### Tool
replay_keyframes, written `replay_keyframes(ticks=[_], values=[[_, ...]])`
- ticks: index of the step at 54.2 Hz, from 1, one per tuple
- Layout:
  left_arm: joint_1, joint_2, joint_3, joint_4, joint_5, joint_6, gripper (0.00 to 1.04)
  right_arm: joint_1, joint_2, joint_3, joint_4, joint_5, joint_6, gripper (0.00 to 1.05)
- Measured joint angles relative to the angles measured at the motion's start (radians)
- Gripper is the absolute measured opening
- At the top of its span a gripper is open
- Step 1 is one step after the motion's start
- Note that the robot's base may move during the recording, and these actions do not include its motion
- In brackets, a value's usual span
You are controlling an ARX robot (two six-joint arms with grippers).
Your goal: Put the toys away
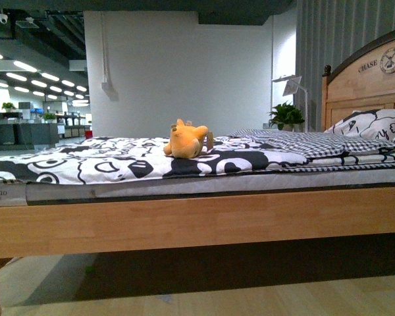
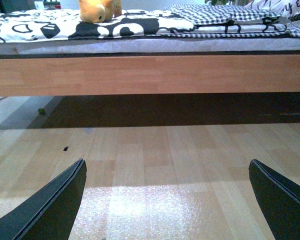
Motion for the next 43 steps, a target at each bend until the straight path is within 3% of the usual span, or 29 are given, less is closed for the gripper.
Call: replay_keyframes(ticks=[43], values=[[0.0, 0.0, 0.0, 0.0, 0.0, 0.0, 0.98, 0.0, 0.0, 0.0, 0.0, 0.0, 0.0, 0.98]])
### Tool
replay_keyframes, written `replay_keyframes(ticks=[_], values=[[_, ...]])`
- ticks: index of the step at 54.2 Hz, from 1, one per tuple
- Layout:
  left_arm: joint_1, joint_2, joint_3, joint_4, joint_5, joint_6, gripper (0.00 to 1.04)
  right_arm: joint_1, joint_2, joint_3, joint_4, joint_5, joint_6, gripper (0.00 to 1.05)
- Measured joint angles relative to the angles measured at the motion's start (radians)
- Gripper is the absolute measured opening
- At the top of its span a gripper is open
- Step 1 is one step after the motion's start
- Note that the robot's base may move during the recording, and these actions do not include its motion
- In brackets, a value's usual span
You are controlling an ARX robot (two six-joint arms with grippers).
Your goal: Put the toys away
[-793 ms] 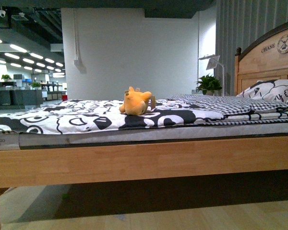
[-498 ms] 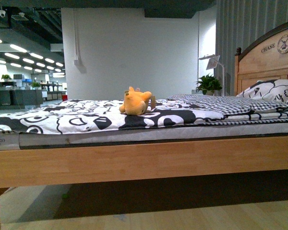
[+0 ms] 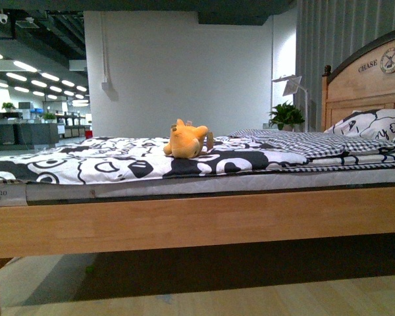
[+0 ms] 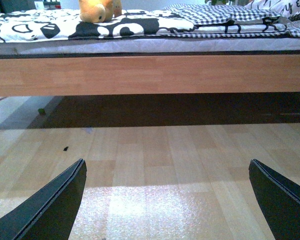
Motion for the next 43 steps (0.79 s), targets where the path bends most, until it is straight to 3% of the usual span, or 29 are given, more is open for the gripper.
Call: replay_keyframes(ticks=[43], values=[[0.0, 0.0, 0.0, 0.0, 0.0, 0.0, 0.98, 0.0, 0.0, 0.0, 0.0, 0.0, 0.0, 0.98]])
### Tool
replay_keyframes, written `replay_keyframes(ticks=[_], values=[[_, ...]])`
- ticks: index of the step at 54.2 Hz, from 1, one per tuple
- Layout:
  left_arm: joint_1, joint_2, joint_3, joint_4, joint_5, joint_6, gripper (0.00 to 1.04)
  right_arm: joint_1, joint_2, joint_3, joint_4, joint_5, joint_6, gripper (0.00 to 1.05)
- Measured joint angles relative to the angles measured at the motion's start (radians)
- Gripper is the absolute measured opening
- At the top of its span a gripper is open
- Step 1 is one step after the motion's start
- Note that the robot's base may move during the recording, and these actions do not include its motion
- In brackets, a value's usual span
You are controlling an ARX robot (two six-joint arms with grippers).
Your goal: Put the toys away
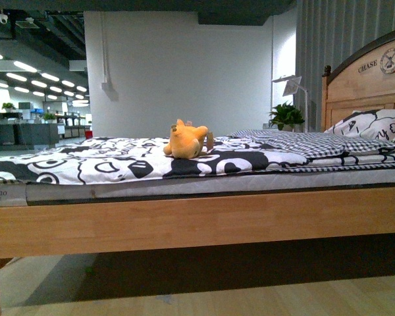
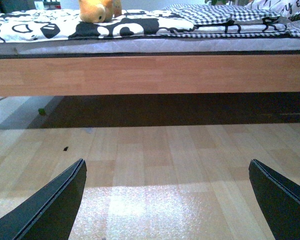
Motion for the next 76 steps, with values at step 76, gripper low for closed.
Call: replay_keyframes(ticks=[76], values=[[0.0, 0.0, 0.0, 0.0, 0.0, 0.0, 0.98, 0.0, 0.0, 0.0, 0.0, 0.0, 0.0, 0.98]])
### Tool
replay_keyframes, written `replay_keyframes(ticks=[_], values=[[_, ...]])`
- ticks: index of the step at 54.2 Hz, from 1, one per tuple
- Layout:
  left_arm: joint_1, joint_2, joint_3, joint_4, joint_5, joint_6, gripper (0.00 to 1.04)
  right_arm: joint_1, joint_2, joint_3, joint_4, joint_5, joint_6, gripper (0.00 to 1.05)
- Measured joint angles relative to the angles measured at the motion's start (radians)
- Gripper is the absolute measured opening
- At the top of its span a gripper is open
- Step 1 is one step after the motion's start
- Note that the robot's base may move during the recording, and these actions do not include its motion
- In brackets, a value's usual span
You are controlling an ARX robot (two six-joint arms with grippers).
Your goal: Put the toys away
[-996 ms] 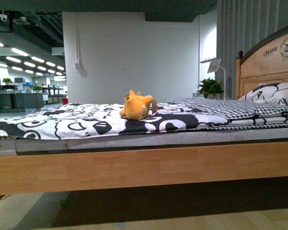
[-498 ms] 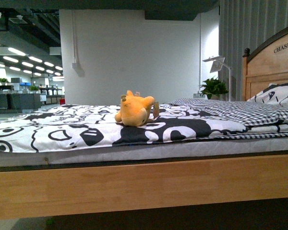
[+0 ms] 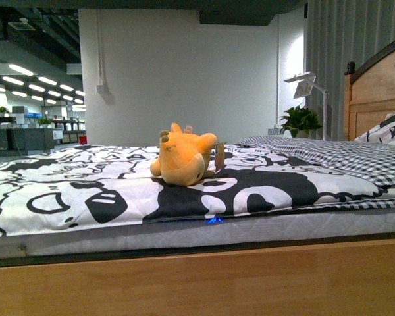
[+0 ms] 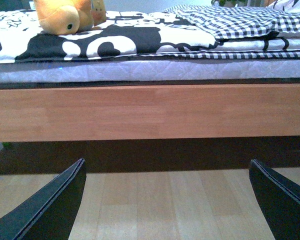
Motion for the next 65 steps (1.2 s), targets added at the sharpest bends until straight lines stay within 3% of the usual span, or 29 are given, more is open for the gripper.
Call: replay_keyframes(ticks=[65], values=[[0.0, 0.001, 0.0, 0.0, 0.0, 0.0, 0.98, 0.0, 0.001, 0.0, 0.0, 0.0, 0.0, 0.98]])
